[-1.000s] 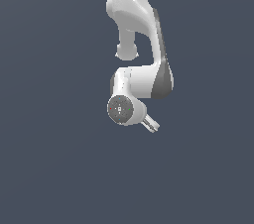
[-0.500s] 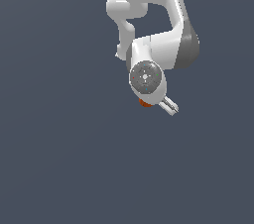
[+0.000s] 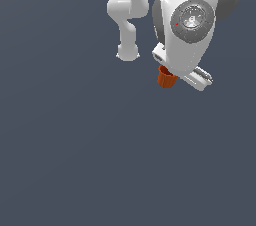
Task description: Pick up the object and move it to a goal position.
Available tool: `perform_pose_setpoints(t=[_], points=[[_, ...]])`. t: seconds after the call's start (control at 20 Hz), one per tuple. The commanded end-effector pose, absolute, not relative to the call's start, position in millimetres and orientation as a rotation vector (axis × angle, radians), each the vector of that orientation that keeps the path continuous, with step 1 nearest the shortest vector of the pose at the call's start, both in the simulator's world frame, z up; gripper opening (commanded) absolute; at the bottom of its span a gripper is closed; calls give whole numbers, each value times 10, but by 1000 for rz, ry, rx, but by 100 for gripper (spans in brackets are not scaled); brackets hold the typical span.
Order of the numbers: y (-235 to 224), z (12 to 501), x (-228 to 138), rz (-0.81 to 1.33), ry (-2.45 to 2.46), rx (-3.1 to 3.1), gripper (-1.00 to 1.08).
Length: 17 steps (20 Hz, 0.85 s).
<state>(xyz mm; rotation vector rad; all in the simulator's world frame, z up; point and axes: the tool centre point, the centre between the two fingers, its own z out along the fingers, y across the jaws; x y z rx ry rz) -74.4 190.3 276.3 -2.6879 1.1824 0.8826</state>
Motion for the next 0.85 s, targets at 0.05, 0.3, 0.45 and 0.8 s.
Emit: perform_pose_setpoints(t=[0.05,0.3,0.45,0.8], points=[[2142,3114,-864,882,1182,-2688,-100],[2441,3536,-993,882,1182,-2687,-100],[2565,3708,-1040,882,1183,-2687,-100],[2677,3864,-1073,881,1184,-2685,-100]])
